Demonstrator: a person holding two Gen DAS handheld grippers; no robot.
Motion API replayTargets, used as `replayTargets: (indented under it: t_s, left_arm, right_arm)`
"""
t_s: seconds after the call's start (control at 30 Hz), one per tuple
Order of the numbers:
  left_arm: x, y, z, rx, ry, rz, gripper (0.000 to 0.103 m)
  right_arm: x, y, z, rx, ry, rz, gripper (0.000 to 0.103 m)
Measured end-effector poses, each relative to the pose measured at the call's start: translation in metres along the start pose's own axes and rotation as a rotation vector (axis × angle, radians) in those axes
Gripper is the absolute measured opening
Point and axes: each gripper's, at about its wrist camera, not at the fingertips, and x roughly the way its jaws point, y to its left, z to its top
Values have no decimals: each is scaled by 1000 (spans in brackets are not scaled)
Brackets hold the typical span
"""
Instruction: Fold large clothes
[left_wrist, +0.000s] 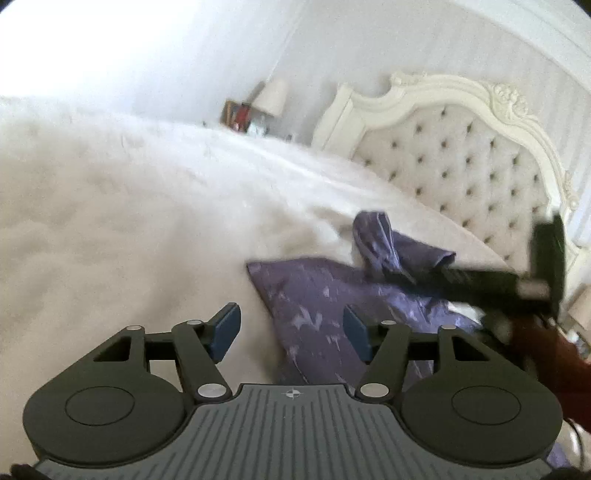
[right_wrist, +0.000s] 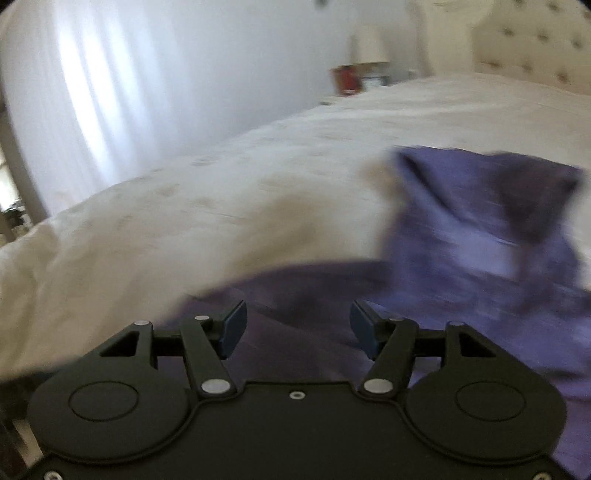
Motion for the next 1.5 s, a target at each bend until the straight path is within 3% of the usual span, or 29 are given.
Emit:
replayTargets:
  t_s: [0.17, 0.33, 0.6, 0.7, 0.8, 0.97, 1.1, 1.23, 1.3, 1.4, 1.5]
  left_arm:
    - [1, -12, 7, 10, 65, -12, 62]
    - [22, -45, 32, 52, 141, -51, 64]
    - [112, -104, 95, 145, 182, -124, 71]
    - [157, -124, 104, 246, 203, -78, 71]
    - [195, -134, 106, 287, 220, -57, 71]
    - [237, -144, 117, 265, 173, -50, 71]
    - [262, -156, 118, 328, 138, -33, 71]
    - [286, -140, 110, 333, 186, 44, 71]
    - [299, -118, 101, 280, 251, 107, 71]
    - [314, -75, 83, 153, 362, 175, 71]
    - [310, -52, 72, 103, 356, 149, 75]
  right_arm:
    - [-36, -61, -14, 61, 23, -130, 66]
    - [-62, -109, -6, 91, -26, -209, 66]
    - [-52, -150, 40, 90, -107, -278, 67]
    - [-38, -161, 57, 92, -115, -304, 67]
    - [-28, -170, 69, 125, -142, -287, 67]
    - [-19, -177, 86, 175, -187, -234, 70]
    - [-11, -179, 93, 170, -203, -214, 70]
    - [3, -200, 87, 243, -166, -236, 70]
    - [12, -220, 74, 323, -116, -279, 69]
    - [24, -252, 49, 438, -21, -333, 58]
    - [32, -271, 23, 463, 41, -361, 52]
